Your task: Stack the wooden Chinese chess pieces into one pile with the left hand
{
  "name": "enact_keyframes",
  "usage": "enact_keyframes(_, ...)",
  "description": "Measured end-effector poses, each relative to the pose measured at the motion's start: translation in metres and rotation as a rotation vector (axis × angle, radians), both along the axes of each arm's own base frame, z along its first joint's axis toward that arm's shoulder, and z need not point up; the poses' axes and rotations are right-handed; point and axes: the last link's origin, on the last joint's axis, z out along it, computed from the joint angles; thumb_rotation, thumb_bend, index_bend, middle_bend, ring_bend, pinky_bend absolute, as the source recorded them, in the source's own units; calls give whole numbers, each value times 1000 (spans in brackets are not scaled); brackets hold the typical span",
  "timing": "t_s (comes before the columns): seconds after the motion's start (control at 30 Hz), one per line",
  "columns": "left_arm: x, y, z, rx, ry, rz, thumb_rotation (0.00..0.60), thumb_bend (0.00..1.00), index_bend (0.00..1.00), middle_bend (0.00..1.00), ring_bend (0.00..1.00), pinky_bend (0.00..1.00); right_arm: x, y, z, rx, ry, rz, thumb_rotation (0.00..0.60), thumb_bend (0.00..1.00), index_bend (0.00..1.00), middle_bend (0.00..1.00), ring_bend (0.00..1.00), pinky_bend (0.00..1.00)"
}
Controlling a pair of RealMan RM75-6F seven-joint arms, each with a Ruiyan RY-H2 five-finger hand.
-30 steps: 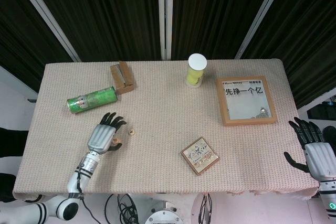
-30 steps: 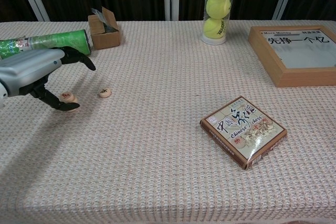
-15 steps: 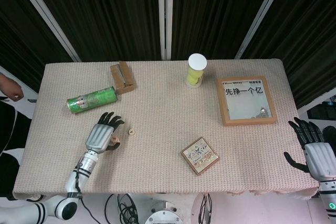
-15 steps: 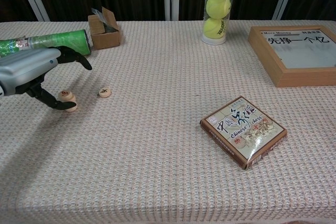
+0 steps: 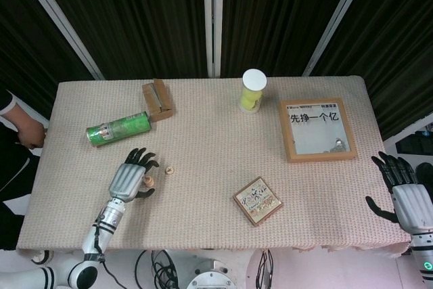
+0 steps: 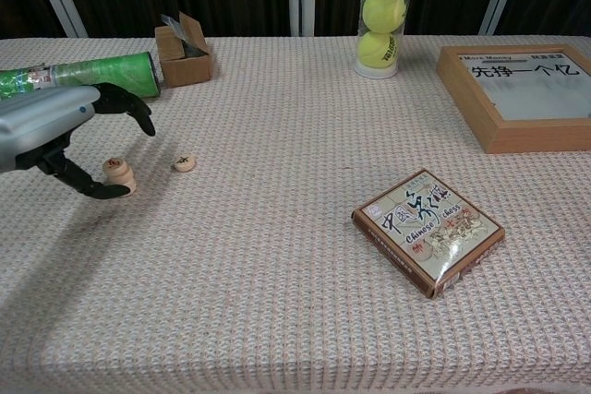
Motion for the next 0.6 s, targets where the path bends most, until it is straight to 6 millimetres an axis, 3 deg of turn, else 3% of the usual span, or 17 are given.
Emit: enact_keyframes(0.6,-15,-3,6,-16,62,76,600,163,370,140,0,0,0,0,0,3,3,0,600,246,0,0,0,0)
